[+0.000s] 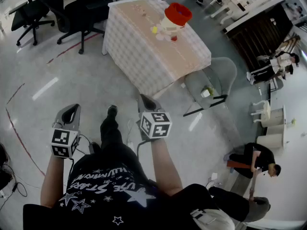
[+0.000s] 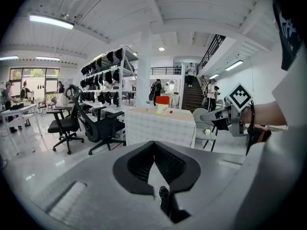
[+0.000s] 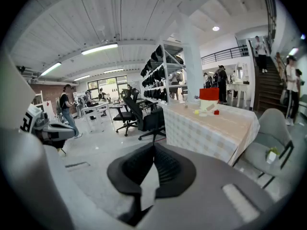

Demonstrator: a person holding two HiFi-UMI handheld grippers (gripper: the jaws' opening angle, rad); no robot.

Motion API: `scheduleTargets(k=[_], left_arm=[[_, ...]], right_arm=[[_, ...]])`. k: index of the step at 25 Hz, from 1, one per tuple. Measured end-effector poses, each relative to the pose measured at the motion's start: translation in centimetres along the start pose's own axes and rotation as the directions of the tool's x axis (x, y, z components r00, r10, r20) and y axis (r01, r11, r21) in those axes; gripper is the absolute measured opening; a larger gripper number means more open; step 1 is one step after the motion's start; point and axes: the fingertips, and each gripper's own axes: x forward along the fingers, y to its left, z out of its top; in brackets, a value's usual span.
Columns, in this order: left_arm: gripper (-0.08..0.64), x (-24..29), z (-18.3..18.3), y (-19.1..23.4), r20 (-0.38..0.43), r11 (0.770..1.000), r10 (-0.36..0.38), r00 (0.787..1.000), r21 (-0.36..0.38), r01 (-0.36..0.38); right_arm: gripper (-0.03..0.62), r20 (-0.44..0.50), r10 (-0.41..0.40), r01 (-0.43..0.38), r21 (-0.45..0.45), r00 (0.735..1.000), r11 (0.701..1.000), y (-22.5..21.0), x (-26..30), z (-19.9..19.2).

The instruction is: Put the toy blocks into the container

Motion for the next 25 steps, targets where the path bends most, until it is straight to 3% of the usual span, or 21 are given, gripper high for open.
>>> scheduleTargets(k=[4, 14, 25], left_arm=[[0.011, -0.3, 0.1, -0.5, 0.009, 1.000, 0.001, 1.000, 0.009, -0.001], [0.011, 0.0, -1.0, -1.1, -0.016, 1.000, -0.012, 1.000, 0.006, 0.012], [0.011, 4.0, 3.1, 1.7, 0.040, 1.000, 0.002, 0.999, 0.015, -0.003]], right_arm=[[0.005, 0.009, -0.006, 0.006, -0.033, 1.000, 0.999, 0.3, -0.4, -0.3], [0.005, 0.003, -0.020, 0.020, -0.017, 1.000, 1.000, -0.3, -0.2, -1.2], [0.005, 0.089, -0.063, 0.065, -0.018, 0.994, 0.998, -2.6, 3.3, 3.9]])
